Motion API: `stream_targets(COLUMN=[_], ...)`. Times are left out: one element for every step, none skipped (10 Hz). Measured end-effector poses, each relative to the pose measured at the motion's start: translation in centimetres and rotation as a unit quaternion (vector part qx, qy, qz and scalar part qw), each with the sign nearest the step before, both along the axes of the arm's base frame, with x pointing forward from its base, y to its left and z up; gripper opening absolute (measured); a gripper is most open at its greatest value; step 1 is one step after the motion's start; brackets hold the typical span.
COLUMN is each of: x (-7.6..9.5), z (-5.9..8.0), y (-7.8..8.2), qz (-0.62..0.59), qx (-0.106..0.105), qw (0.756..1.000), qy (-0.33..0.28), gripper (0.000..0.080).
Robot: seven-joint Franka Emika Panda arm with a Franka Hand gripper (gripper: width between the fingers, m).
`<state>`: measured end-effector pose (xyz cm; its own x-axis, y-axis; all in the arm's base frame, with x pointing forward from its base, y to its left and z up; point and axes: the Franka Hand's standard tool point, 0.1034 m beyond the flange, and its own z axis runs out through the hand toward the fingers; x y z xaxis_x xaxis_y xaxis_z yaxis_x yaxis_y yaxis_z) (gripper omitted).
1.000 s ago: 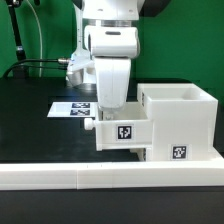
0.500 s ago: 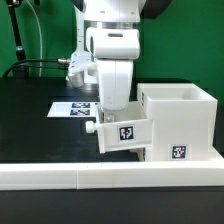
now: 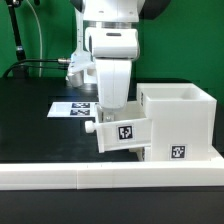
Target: Assemble drawer
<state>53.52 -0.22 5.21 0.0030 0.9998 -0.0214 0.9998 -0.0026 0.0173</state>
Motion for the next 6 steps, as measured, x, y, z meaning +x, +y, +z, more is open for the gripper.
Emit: stream_targets(x=[0.00, 0.09, 0.10, 0.10, 0.09, 0.11], z=[0.00, 0.04, 0.06, 0.08, 0.08, 0.08], y=[0.02, 0.38, 0.74, 0.78, 0.85, 0.90], qz=[0.000, -0.001, -0.004, -0.010, -0.015, -0.020], qx=[0.000, 0.000, 0.000, 0.000, -0.001, -0.001], qw=[1.000, 1.000, 1.000, 1.000, 1.000, 1.000], qy=[0.000, 0.000, 0.000, 0.001, 0.002, 0.004], gripper=[0.0044, 0.0044, 0.0044, 0.0044, 0.0044, 0.0044])
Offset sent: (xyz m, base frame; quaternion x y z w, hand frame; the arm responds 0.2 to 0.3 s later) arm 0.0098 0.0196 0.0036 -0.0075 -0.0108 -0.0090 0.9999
